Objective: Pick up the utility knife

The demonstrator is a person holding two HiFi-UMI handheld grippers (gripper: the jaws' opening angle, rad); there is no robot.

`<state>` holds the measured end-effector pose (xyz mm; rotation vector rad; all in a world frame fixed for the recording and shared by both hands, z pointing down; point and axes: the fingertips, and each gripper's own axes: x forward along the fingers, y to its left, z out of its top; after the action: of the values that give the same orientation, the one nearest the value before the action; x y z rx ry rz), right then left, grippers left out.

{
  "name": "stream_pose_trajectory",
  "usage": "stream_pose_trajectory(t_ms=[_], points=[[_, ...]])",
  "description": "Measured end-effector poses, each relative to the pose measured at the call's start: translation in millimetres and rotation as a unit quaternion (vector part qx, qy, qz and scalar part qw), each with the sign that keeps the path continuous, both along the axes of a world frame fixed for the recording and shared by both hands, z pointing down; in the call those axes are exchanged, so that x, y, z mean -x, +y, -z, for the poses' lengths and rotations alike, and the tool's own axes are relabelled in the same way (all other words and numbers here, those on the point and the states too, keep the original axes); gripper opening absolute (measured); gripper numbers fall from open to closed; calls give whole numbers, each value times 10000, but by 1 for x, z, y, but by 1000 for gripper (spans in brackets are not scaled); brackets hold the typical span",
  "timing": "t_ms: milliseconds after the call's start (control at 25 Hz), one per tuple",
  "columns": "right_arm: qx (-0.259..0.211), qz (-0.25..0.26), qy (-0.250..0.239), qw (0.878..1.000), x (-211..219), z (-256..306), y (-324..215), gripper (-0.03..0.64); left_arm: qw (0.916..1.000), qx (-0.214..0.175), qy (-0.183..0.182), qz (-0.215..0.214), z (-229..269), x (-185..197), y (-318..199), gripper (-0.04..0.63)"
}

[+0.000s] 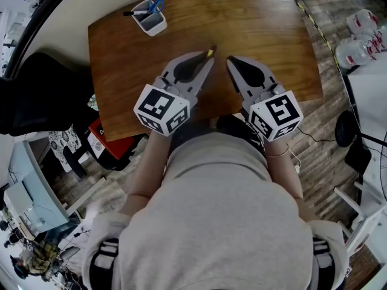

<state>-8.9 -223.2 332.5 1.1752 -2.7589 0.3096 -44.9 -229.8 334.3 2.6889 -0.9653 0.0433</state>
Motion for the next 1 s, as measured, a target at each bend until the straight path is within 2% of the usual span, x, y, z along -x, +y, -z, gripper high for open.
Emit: stream_pose_trajectory(t_ms=[1000], points=[[18, 198, 95, 9998, 3, -6, 0, 11, 9997, 81, -83, 234, -7, 3, -5, 58]])
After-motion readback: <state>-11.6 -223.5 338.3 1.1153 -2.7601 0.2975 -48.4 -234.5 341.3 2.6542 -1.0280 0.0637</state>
